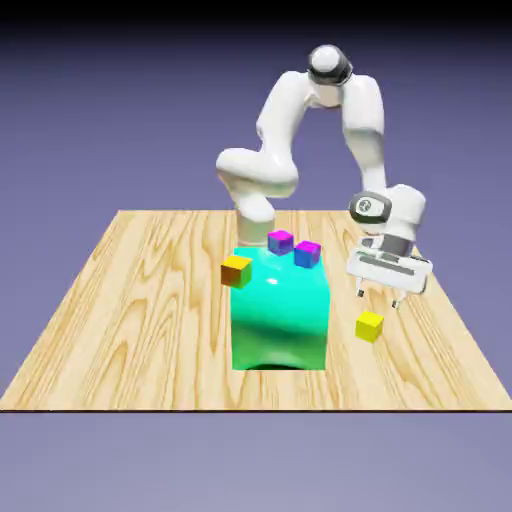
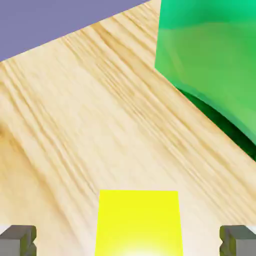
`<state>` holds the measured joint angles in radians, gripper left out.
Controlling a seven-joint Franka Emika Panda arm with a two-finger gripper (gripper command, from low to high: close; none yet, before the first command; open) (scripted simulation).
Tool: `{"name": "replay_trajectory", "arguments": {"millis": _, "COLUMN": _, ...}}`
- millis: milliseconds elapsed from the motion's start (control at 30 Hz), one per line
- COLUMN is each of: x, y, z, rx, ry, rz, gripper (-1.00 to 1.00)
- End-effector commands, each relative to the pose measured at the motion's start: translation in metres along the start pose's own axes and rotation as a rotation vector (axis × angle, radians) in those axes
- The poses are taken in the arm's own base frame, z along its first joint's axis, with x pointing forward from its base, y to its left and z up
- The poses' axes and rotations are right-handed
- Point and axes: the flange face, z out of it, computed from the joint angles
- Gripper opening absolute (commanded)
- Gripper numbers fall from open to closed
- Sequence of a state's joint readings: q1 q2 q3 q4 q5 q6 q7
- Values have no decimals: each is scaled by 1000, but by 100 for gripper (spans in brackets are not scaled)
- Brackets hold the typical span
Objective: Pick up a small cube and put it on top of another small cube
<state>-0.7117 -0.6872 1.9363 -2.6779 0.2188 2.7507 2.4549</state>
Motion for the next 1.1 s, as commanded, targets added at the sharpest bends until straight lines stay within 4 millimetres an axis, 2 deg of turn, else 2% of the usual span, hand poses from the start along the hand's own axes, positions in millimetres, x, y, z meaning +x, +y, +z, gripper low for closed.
{"name": "replay_trajectory", "arguments": {"millis": 0, "x": -1, "y": 0, "z": 7, "rx": 3, "ry": 1, "rz": 0, "gripper": 0}}
{"name": "replay_trajectory", "arguments": {"millis": 267, "x": -8, "y": 8, "z": 67, "rx": 0, "ry": 0, "rz": 0, "gripper": 0}}
{"name": "replay_trajectory", "arguments": {"millis": 300, "x": -8, "y": 8, "z": 67, "rx": 0, "ry": 0, "rz": 0, "gripper": -100}}
{"name": "replay_trajectory", "arguments": {"millis": 333, "x": -8, "y": 8, "z": 67, "rx": 0, "ry": 0, "rz": 0, "gripper": -100}}
{"name": "replay_trajectory", "arguments": {"millis": 633, "x": -3, "y": -5, "z": -8, "rx": 8, "ry": -25, "rz": 4, "gripper": -100}}
{"name": "replay_trajectory", "arguments": {"millis": 700, "x": 6, "y": -31, "z": -15, "rx": -16, "ry": -18, "rz": 78, "gripper": -100}}
{"name": "replay_trajectory", "arguments": {"millis": 833, "x": 41, "y": -85, "z": -21, "rx": -87, "ry": 42, "rz": 254, "gripper": -100}}
{"name": "replay_trajectory", "arguments": {"millis": 933, "x": 75, "y": -123, "z": -24, "rx": -144, "ry": 91, "rz": 387, "gripper": -100}}
{"name": "replay_trajectory", "arguments": {"millis": 1067, "x": 130, "y": -166, "z": -28, "rx": -223, "ry": 160, "rz": 565, "gripper": -100}}
